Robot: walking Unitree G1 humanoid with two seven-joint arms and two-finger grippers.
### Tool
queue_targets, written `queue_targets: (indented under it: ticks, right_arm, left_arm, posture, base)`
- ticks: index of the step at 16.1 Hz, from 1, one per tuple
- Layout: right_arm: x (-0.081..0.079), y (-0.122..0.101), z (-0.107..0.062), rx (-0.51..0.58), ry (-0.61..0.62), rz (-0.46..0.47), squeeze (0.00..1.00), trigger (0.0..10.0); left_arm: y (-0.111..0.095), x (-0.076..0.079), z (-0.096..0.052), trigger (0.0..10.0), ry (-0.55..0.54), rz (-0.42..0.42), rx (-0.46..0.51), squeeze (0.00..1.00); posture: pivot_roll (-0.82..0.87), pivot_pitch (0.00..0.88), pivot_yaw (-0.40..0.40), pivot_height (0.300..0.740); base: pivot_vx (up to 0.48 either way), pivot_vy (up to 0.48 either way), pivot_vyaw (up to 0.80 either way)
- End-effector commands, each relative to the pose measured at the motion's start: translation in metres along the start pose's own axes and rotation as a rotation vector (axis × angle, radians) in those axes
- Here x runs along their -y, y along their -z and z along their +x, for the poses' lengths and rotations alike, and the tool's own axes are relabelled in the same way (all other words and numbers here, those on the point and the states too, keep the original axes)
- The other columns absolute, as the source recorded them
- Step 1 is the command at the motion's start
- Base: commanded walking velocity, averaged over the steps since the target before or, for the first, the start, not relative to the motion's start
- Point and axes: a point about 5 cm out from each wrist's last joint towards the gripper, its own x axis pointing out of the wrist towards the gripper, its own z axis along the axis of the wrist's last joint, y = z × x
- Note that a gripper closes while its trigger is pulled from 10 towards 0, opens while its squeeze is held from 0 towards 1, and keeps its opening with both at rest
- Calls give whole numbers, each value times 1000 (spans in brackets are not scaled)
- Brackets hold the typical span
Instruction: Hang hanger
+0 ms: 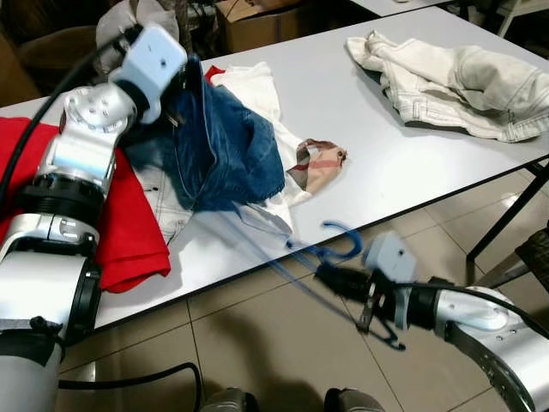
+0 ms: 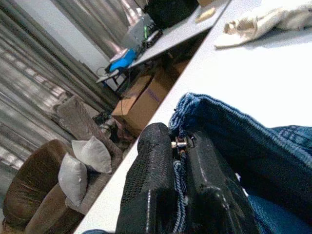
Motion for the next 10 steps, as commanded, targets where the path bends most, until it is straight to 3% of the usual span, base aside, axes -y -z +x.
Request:
queue_targets:
  ticks: [1, 3, 4, 6, 9, 10]
  right_arm:
    - [1, 1, 3, -22, -27, -8, 0, 10000]
    - [11, 3, 6, -37, 34, -25, 0, 10000]
    - [40, 0, 7, -25, 230, -18, 0, 10000]
    - [60, -9, 3, 18, 367, -23, 0, 10000]
    - [94, -27, -15, 124, 599, -65, 0, 10000]
    - [107, -39, -26, 206, 703, -79, 0, 10000]
  left_arm:
    - [-17, -11, 0, 0, -22, -5, 51, 0]
    - [-21, -11, -1, 0, 0, 1, 59, 0]
    - [-23, -8, -4, 0, 65, 40, 45, 0]
    - [-18, -7, -10, 0, 99, 73, 17, 0]
    - [-3, -5, -23, 0, 145, 95, -57, 0]
    - [7, -4, -32, 0, 172, 93, -101, 0]
  posture:
    - [-118, 49, 112, 740]
    - [-116, 47, 110, 740]
    - [-109, 43, 106, 740]
    - [-108, 40, 107, 740]
    - [-108, 35, 109, 740]
    - [-108, 34, 111, 740]
  base:
    - [0, 0, 0]
    - [0, 0, 0]
    - [0, 0, 0]
    - [0, 0, 0]
    - [0, 0, 0]
    - [0, 0, 0]
